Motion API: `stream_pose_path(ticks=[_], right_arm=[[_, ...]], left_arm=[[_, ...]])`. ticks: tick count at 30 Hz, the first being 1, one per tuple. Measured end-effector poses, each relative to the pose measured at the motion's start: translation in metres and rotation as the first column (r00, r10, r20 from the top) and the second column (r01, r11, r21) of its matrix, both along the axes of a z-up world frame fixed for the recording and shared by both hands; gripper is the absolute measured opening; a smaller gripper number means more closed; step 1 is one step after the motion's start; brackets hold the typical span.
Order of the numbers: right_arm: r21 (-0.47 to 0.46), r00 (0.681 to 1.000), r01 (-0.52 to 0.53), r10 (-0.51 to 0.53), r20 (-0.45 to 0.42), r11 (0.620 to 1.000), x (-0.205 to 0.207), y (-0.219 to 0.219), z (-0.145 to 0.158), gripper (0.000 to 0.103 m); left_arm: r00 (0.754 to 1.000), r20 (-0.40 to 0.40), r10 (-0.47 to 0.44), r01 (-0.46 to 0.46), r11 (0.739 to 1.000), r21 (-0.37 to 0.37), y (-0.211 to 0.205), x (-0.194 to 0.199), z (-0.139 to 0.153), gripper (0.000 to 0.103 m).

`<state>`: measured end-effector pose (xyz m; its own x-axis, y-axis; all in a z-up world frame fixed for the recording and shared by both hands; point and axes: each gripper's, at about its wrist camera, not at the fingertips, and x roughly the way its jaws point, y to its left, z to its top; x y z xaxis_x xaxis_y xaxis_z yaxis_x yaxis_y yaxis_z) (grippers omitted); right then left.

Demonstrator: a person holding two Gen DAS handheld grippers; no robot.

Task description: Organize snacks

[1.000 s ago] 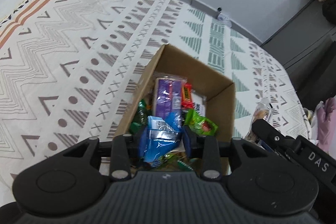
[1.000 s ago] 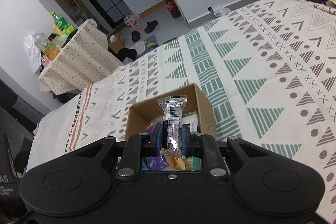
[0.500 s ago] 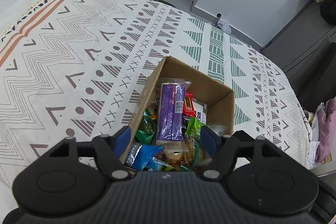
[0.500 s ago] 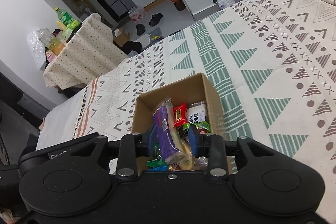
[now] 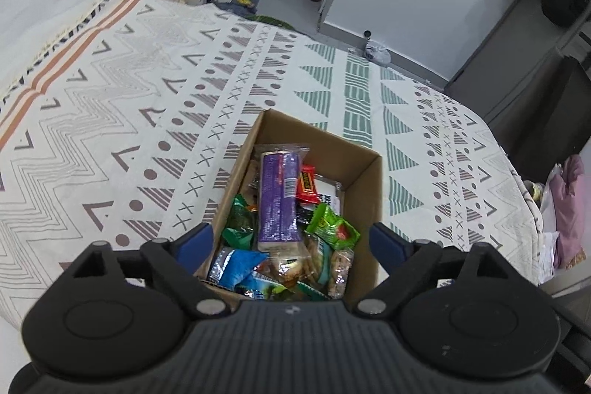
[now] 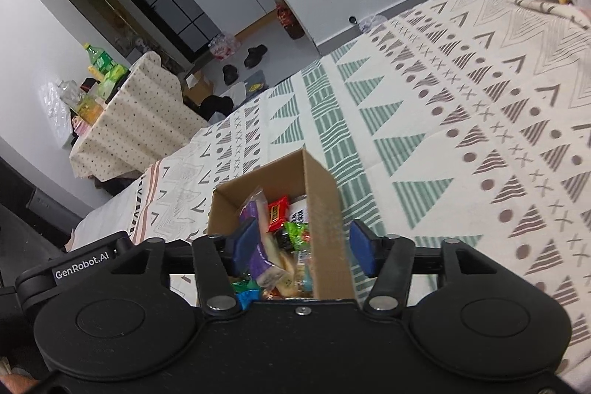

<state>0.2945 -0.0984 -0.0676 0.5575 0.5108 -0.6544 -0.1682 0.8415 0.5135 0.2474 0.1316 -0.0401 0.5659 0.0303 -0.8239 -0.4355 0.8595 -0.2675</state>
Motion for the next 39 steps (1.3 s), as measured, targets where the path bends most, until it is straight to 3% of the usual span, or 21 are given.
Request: stream_pose_path(ticks=[10, 15, 39], right_arm=[[-0.017, 0.996, 0.041, -0.039, 0.079, 0.999, -0.029, -0.051, 0.021, 0.093], [-0.034, 0.991, 0.055, -0.050, 0.121, 0.998, -0.049, -0.069, 0.033, 0.103], [-0.144, 0.974, 0.051, -0.017, 0.227, 0.988, -0.142, -0.099, 0.076, 0.103]], left_arm=[[0.995, 0.030, -0.092, 0.090, 0.995, 0.052, -0.037, -0.020, 0.022, 0.102], [0.991, 0.045, -0.127, 0.123, 0.989, 0.085, -0.055, -0.034, 0.033, 0.103], [0.951, 0.136, -0.279, 0.247, 0.945, 0.216, -0.086, -0.130, 0.072, 0.103]])
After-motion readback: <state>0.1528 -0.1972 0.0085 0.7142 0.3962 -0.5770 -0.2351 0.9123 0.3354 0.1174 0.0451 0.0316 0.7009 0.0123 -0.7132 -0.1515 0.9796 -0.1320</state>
